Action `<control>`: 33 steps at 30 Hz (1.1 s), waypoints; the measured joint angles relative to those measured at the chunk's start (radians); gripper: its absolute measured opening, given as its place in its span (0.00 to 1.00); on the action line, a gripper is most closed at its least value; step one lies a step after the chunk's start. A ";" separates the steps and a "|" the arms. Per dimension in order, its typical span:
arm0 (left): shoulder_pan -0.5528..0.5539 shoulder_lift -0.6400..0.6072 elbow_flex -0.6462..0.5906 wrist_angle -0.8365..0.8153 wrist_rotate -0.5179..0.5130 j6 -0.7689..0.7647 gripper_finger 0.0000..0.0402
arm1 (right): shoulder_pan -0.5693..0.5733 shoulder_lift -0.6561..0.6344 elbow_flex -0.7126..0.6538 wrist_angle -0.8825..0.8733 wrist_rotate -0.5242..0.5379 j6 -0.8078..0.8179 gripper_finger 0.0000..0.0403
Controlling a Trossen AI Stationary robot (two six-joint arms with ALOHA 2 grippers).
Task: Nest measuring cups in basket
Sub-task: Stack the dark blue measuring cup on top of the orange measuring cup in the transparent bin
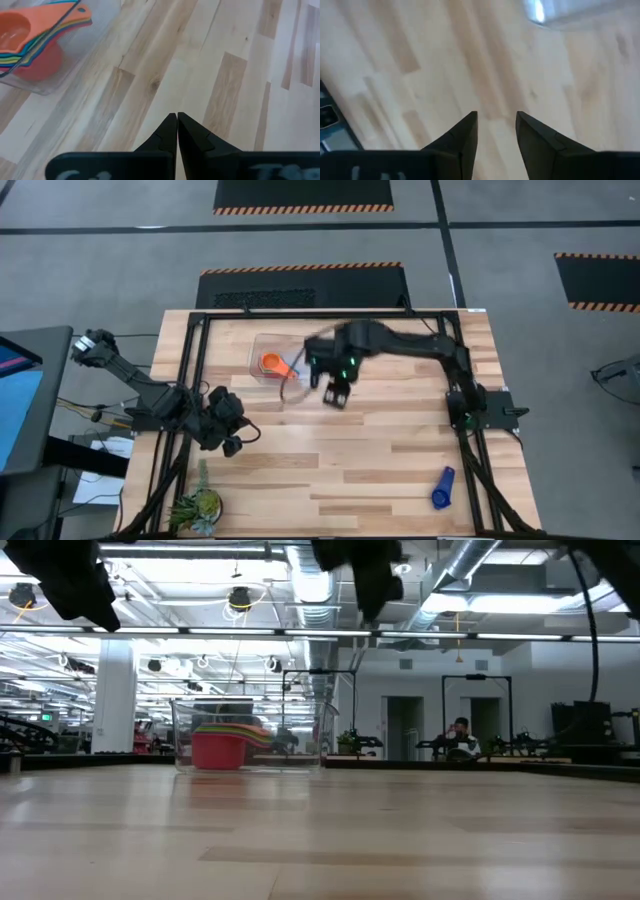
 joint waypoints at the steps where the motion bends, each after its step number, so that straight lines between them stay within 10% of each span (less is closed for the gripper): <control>1: 0.007 0.000 0.000 0.001 0.001 0.000 0.00 | 0.029 -0.025 -0.028 0.012 0.000 0.008 0.38; 14: 0.061 0.000 0.000 0.012 0.015 0.027 0.00 | 0.427 -0.360 -0.468 0.010 0.222 0.695 0.31; 20: 0.099 0.000 0.000 0.071 0.076 0.099 0.00 | 0.630 -0.468 -0.691 0.063 0.132 1.117 0.31; 33: 0.119 0.000 0.000 0.280 0.025 0.172 0.00 | 0.997 -0.469 -1.002 0.313 0.034 1.414 0.30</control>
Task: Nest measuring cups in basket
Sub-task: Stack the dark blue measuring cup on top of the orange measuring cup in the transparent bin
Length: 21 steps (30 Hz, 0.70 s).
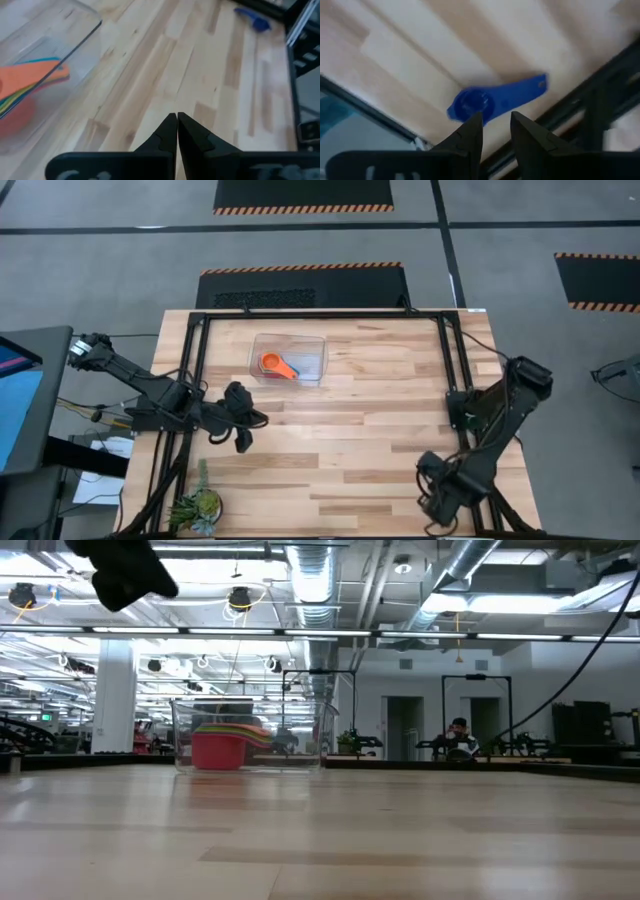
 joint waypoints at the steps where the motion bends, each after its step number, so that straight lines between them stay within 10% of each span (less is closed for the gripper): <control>1: 0.000 0.000 0.000 0.018 0.000 0.000 0.00 | 0.018 0.000 -0.024 0.039 -0.010 0.023 0.30; 21: -0.001 0.000 0.000 0.115 0.003 -0.056 0.00 | 0.127 0.000 -0.290 0.465 -0.038 0.255 0.02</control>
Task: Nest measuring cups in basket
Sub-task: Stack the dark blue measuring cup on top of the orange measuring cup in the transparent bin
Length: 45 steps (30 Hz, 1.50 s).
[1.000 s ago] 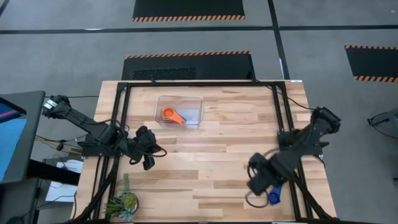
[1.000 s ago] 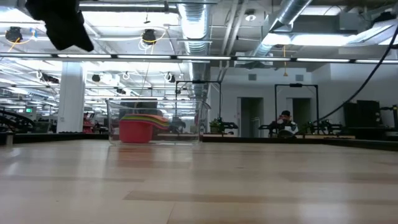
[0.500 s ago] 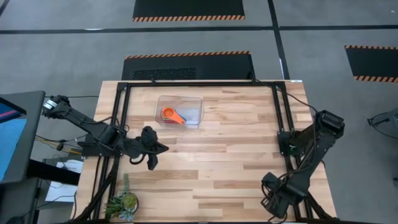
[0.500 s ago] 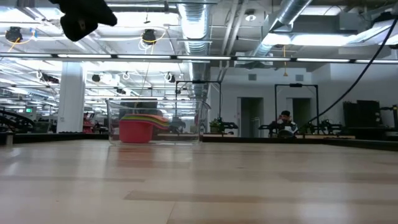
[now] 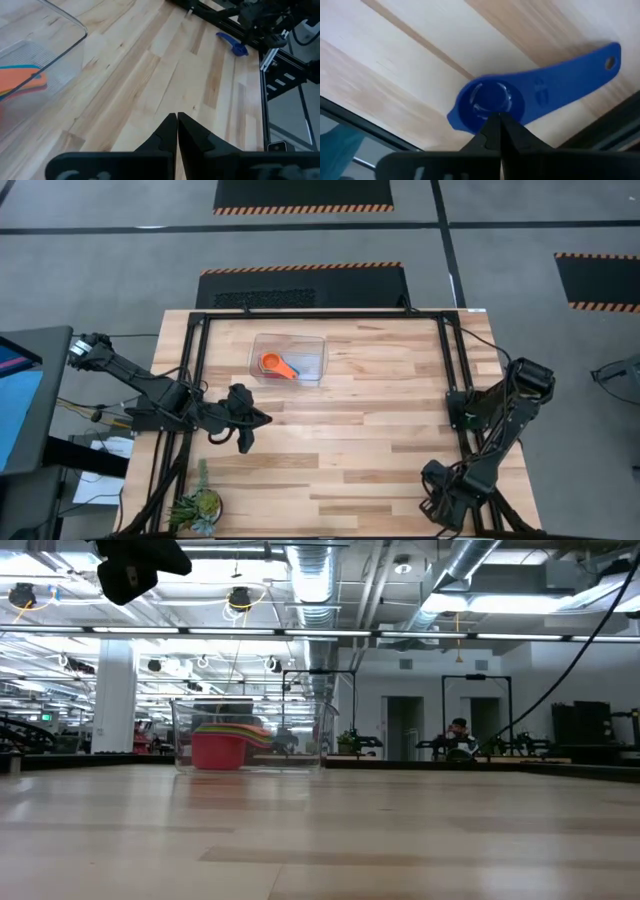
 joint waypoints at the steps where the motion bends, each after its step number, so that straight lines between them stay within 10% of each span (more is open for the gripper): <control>1: 0.000 0.000 0.000 0.000 0.003 -0.001 0.00 | -0.004 0.000 0.000 0.003 0.007 0.000 0.02; 11: 0.000 0.000 0.000 -0.002 0.005 0.014 0.00 | -0.134 0.132 0.029 0.132 -0.038 -0.146 0.02; 20: 0.000 0.000 0.000 -0.011 -0.002 0.025 0.00 | -0.199 0.064 0.255 -0.169 0.284 -0.221 0.01; 45: 0.000 0.000 0.000 -0.008 -0.024 0.022 0.00 | -0.024 0.264 0.296 0.072 0.001 -0.123 0.02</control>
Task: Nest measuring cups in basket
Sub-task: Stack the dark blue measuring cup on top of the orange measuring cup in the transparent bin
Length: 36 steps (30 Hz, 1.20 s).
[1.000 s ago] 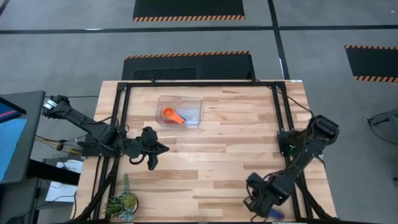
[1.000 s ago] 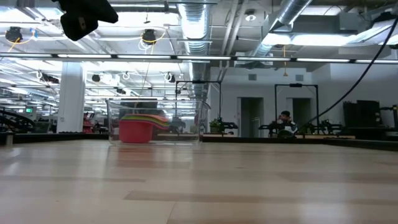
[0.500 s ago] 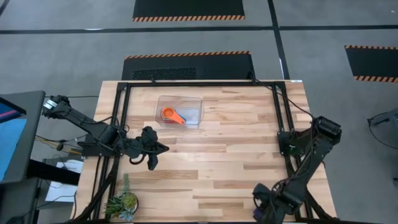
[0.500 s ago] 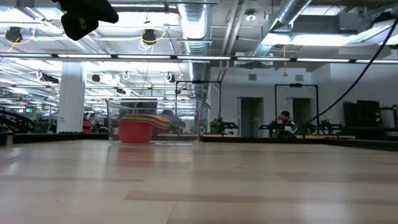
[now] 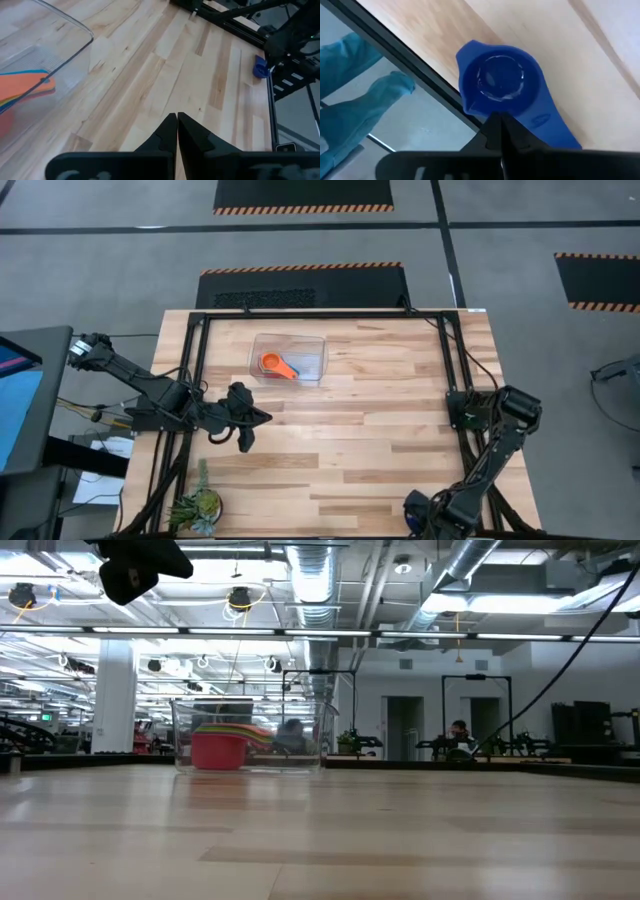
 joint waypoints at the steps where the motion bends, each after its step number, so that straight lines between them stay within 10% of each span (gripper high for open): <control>1: 0.000 0.000 0.000 0.000 0.000 -0.004 0.00 | 0.001 0.000 0.000 -0.001 0.005 -0.009 0.01; 19: 0.000 0.000 0.000 0.000 0.004 -0.003 0.00 | -0.112 0.078 0.002 -0.026 0.024 -0.172 0.01; 27: 0.000 0.000 0.000 0.000 0.004 0.008 0.00 | -0.412 0.070 0.020 -0.067 0.149 -0.552 0.04; 36: 0.000 0.000 0.000 0.000 -0.001 0.070 0.00 | -0.487 -0.117 0.172 -0.103 0.542 -0.827 0.02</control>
